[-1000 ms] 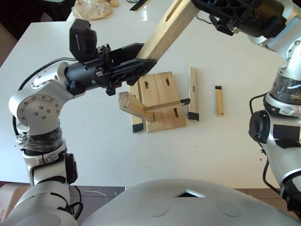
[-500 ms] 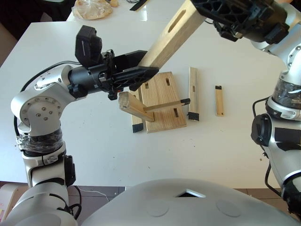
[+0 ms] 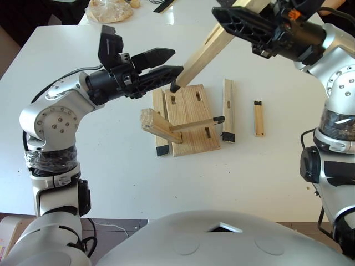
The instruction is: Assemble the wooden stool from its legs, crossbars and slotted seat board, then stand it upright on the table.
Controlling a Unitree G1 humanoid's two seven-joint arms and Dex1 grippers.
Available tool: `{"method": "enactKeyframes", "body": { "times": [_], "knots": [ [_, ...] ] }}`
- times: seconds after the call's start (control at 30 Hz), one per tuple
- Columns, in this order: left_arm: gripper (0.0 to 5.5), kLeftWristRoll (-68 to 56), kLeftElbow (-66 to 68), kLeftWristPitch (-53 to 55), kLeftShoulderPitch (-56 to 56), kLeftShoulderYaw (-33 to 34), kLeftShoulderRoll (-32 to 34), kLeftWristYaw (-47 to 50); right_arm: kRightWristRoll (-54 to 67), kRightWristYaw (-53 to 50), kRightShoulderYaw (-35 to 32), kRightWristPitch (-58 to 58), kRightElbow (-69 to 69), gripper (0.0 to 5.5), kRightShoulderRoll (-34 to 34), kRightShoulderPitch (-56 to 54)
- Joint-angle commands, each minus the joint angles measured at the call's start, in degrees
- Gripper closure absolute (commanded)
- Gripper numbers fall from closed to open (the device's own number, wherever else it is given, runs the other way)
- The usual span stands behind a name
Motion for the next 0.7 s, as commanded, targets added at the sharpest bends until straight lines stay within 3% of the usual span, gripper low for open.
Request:
{"method": "enactKeyframes", "body": {
  "times": [0.03,0.17,0.33,0.5,0.7],
  "knots": [
    [2.25,4.1,5.2,-3.0,-0.1,2.8,2.5,0.3,-9.9,1.2,1.1,-8.3,2.7,3.49,-3.8,0.5],
    [2.25,5.7,12.5,-9.2,-0.1,12.0,-3.2,13.3,-21.6,3.3,6.6,-18.6,6.0,3.49,-5.3,6.5],
    [2.25,5.0,15.1,-18.6,2.1,22.8,-18.9,38.4,-24.0,3.8,8.5,-21.1,6.1,3.49,-3.0,12.0],
    [2.25,9.4,11.7,-23.0,7.0,20.9,-31.1,53.0,-18.8,7.3,6.7,-16.5,1.6,3.49,-4.1,16.5],
    [2.25,13.0,9.3,-25.3,10.7,16.8,-37.2,56.9,-16.7,8.9,6.3,-13.9,3.8,3.49,-3.2,21.0]
  ]
}}
